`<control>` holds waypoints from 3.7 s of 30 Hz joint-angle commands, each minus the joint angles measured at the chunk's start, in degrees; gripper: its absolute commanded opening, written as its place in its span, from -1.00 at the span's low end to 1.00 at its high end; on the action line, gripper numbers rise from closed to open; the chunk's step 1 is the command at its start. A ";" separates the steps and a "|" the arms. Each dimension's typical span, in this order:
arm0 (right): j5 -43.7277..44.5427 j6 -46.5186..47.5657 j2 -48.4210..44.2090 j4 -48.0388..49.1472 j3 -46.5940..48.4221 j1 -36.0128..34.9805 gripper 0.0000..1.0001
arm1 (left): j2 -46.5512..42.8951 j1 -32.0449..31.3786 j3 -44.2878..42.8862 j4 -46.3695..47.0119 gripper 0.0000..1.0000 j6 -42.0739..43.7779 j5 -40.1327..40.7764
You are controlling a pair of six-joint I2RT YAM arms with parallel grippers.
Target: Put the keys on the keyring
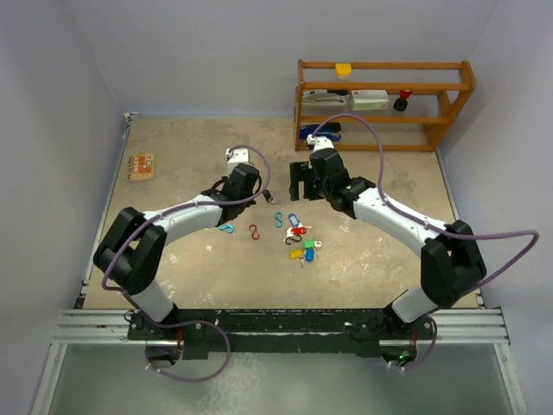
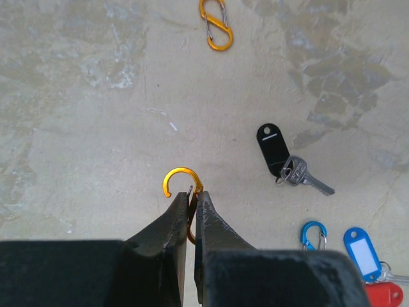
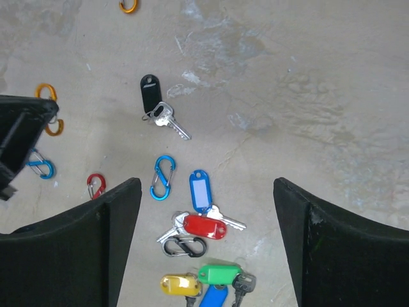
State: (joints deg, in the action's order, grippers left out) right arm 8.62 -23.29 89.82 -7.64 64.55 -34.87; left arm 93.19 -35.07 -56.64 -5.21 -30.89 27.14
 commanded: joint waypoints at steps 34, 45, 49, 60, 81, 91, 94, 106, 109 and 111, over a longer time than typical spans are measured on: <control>12.54 -0.88 -19.38 -3.12 -6.85 3.04 1.00 | 18.21 -8.79 -12.70 4.18 -1.00 -8.21 14.21; 12.02 -0.86 -19.33 -2.99 -7.16 3.45 1.00 | 19.19 -8.87 -12.94 3.89 -1.00 -8.08 14.74; 12.00 -0.81 -19.35 -2.95 -7.14 3.50 1.00 | 19.40 -8.88 -12.91 3.89 -1.00 -8.04 14.79; 11.59 -0.77 -19.25 -2.82 -7.25 3.91 1.00 | 19.40 -9.02 -13.05 4.01 -1.00 -8.04 14.61; 11.14 -0.79 -19.60 -2.91 -7.36 4.37 1.00 | 21.24 -9.32 -14.33 3.38 -1.00 -7.69 15.18; 10.89 -0.81 -19.61 -2.91 -7.40 4.55 1.00 | 21.60 -9.32 -14.50 2.91 -1.00 -7.52 16.60; 10.76 -0.88 -19.66 -2.86 -7.38 4.55 1.00 | 21.55 -9.31 -14.67 2.67 -1.00 -7.22 17.13; 10.41 -0.96 -19.27 -2.69 -7.42 4.73 1.00 | 21.90 -9.01 -14.97 2.55 -1.00 -6.81 18.50; 10.30 -0.99 -19.09 -2.64 -7.42 4.73 1.00 | 21.93 -8.96 -14.92 2.94 -1.00 -6.77 18.81; 10.28 -1.05 -19.02 -2.51 -7.38 4.79 1.00 | 21.95 -8.96 -14.70 3.43 -1.00 -6.73 18.98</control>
State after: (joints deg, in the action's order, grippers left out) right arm 19.51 -24.43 71.81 -11.33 57.60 -30.35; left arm 114.54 -44.05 -69.32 -2.98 -38.30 44.12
